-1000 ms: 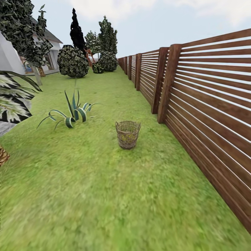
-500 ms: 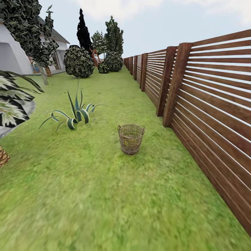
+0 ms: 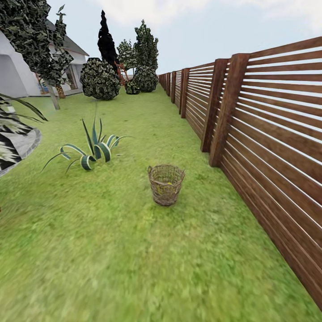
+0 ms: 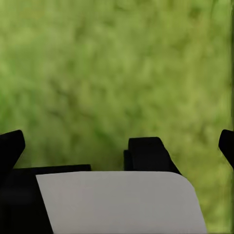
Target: Take the three Easter eggs out of the wicker basket on the lawn in the garden, then place them on the lawn next to a single tree (choose any tree) so that all three eggs are next to the same tree and none are left in the basket.
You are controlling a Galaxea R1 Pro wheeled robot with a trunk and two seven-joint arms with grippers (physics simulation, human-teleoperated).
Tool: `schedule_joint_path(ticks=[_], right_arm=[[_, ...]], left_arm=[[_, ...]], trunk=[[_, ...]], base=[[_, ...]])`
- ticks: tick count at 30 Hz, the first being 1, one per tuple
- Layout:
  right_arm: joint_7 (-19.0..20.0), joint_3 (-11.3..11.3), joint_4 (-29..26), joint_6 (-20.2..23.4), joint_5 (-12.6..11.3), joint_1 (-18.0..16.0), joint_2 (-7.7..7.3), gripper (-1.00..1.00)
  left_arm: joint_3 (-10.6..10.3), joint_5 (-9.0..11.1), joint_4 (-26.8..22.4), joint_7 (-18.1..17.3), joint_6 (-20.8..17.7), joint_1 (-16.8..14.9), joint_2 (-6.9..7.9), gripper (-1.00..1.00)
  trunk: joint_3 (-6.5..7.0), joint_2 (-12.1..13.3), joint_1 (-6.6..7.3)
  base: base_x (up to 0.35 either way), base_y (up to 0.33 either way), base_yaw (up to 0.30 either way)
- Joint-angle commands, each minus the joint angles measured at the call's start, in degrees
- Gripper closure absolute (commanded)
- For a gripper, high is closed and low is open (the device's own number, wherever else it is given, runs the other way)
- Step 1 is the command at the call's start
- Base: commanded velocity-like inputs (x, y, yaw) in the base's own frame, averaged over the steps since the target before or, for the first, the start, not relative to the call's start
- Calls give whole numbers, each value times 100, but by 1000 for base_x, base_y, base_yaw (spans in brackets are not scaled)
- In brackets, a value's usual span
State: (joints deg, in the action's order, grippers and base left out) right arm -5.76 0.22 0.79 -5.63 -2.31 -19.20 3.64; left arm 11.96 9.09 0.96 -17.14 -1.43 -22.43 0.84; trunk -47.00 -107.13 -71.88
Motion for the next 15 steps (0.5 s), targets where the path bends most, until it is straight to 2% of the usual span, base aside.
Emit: schedule_joint_path(ticks=[1, 15], right_arm=[[-13, 4, 9, -26, -21, -4, 3, -100], [-21, 5, 9, -26, -7, -4, 0, -100]], left_arm=[[7, 58, 8, -27, -12, -4, 3, -100], [-1, 58, 7, -27, 2, -3, 3, -100]], trunk=[[-5, -2, -3], [-5, -2, -3]], base=[[314, -66, 0], [317, -7, 0]])
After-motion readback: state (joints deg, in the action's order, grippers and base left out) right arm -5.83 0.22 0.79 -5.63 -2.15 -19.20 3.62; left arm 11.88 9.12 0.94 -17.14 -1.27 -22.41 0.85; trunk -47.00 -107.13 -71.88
